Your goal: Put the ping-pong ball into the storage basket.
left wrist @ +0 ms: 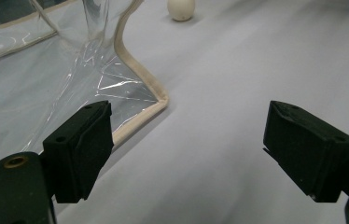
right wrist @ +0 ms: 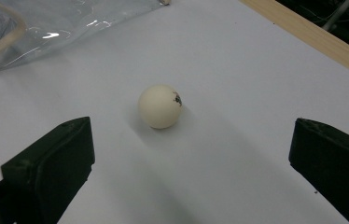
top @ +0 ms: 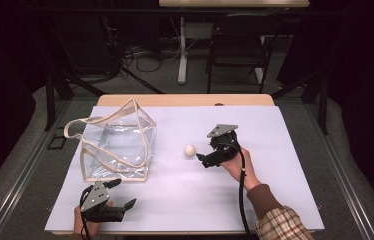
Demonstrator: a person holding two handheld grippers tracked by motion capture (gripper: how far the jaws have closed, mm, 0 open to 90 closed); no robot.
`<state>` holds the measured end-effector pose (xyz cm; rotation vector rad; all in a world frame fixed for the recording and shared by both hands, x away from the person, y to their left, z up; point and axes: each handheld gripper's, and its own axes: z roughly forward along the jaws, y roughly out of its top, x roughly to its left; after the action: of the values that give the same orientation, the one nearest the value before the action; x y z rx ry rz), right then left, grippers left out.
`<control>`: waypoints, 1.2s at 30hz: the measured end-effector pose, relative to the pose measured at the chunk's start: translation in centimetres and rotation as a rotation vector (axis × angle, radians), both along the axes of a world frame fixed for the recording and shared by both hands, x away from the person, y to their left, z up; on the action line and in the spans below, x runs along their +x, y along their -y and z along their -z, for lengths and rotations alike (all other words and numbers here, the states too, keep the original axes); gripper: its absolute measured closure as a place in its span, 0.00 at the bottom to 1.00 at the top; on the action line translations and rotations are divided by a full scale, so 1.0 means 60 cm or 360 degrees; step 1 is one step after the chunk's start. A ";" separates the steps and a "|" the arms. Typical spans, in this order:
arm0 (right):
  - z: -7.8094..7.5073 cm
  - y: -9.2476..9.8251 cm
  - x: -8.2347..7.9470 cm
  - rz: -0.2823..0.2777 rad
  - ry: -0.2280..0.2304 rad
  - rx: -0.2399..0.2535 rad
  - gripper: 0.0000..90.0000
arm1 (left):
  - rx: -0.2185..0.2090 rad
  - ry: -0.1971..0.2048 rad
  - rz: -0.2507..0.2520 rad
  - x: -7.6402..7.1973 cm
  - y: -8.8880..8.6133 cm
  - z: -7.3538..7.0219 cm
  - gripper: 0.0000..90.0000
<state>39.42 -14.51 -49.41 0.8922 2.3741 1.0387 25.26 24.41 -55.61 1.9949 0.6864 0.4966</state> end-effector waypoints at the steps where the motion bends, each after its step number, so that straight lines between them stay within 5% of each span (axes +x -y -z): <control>1: 0.001 -0.001 0.003 0.0001 -0.0007 0.0001 0.00 | 0.0000 -0.0002 0.0002 0.000 0.000 0.000 0.18; 36: 0.013 -0.044 0.046 -0.0001 -0.0074 0.0029 0.00 | 0.0002 -0.0002 0.0007 0.000 -0.001 0.000 0.18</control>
<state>42.20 -11.88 -50.20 0.9319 2.4065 1.0523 25.28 24.46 -55.61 1.9973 0.6828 0.4935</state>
